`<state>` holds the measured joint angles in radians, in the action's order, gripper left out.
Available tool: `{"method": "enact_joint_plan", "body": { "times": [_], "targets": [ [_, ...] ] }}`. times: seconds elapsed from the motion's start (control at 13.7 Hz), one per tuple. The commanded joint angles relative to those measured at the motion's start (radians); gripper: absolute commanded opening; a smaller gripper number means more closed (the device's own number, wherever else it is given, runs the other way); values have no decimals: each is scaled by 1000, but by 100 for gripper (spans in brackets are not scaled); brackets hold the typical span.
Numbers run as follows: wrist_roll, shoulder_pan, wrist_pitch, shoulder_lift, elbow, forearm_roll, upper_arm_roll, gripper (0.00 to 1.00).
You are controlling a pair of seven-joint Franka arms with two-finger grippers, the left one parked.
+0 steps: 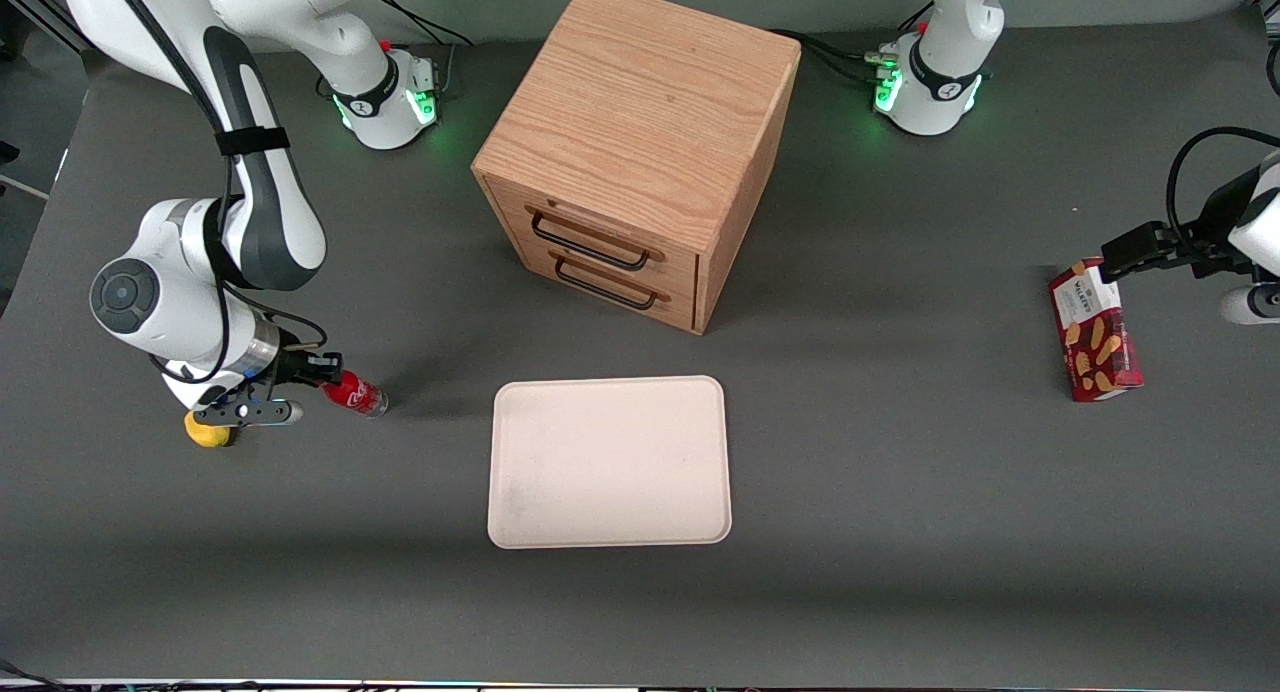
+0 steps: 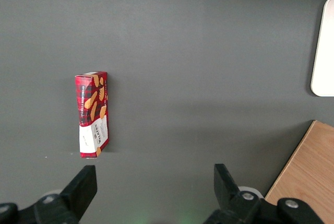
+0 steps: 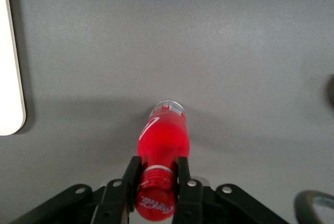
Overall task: Place coke bottle on tray
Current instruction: 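Lift the red bottle and carry it over the cream tray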
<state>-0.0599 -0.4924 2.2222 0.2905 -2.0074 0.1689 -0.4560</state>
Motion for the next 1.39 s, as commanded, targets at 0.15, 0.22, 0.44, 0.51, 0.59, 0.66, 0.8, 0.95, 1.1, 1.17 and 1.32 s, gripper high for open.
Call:
{"method": "enact_joint_plan", "body": {
  "times": [0.15,0.22,0.44,0.51,0.59,0.66,0.8,0.95,1.1,1.17,1.32],
  "targets": [
    [7,-8,-210,-14,213,24,-4,0],
    [46,-8,-272,-10,287,24,0,0],
    [141,-8,-441,57,535,24,36,0],
    [159,-6,-507,100,643,26,37,0],
    [173,-6,-563,142,730,32,37,0],
    [195,-6,-611,180,810,49,37,0],
    [228,-6,-648,251,945,90,37,0],
    [235,-5,-638,315,1036,124,65,0],
    [302,3,-590,390,1108,127,121,0],
    [311,0,-544,412,1110,127,140,0],
    [311,-2,-475,453,1110,127,157,0]
  ]
}}
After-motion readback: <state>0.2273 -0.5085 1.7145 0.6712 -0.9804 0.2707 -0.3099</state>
